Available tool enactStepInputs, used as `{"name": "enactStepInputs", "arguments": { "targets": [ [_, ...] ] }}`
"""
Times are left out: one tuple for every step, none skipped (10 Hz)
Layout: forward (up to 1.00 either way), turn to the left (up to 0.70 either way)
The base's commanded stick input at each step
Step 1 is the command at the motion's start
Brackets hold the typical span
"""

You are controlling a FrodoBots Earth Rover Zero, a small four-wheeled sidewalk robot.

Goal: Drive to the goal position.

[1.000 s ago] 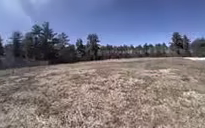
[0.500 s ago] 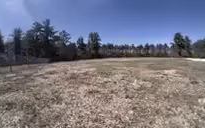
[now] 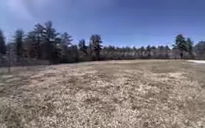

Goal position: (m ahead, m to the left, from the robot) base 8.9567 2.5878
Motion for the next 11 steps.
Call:
{"name": "enactStepInputs", "arguments": {
  "targets": [
    [0.7,0.0],
    [0.7,0.0],
    [0.7,0.0],
    [0.7,0.0],
    [0.7,0.0],
    [0.7,0.0],
    [0.7,0.0],
    [0.7,0.0],
    [0.7,0.0],
    [0.7,0.0],
    [0.7,0.0]
  ]
}}
